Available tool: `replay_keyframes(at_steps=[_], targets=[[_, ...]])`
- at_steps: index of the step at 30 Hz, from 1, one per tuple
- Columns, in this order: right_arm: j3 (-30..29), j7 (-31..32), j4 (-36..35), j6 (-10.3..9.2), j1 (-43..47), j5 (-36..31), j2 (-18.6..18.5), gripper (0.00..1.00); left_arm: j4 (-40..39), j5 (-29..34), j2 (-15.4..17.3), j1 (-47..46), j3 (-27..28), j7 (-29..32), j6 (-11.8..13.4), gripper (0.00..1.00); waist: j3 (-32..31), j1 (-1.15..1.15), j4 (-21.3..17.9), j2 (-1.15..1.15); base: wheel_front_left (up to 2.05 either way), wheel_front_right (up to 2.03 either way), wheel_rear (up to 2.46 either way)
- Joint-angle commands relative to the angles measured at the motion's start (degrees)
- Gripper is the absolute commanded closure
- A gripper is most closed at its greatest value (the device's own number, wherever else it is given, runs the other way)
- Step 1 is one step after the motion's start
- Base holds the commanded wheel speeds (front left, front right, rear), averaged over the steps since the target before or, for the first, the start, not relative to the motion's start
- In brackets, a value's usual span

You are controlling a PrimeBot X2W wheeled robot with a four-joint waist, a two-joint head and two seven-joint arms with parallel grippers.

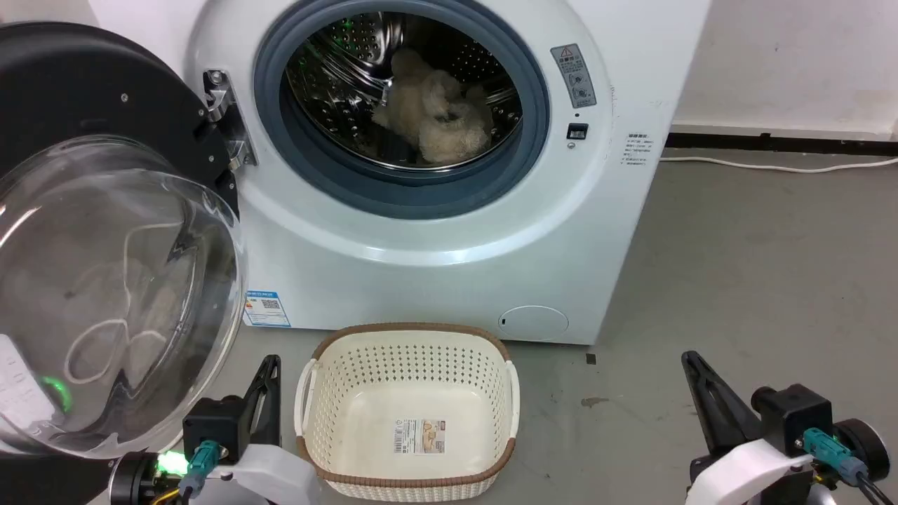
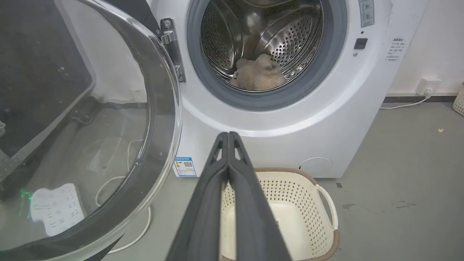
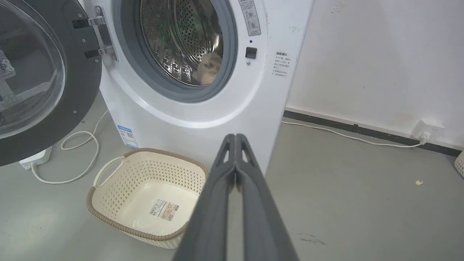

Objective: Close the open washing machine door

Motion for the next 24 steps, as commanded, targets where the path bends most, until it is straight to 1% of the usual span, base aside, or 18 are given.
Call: replay_keyframes(at_steps=[1, 24], targets=[[0.01, 0.03, -0.29, 0.05, -0.67, -0.36, 0.26, 1.00, -0.23, 0.10, -0.01, -0.86, 0.05, 0.01, 0.17, 1.00, 0.00, 0.00, 0.00, 0.00, 0.00, 0.00, 0.00], [0.01, 0.03, -0.29, 0.05, -0.67, -0.36, 0.26, 1.00, -0.23, 0.10, -0.01, -0.86, 0.05, 0.01, 0.17, 1.00, 0.00, 0.00, 0.00, 0.00, 0.00, 0.00, 0.00]])
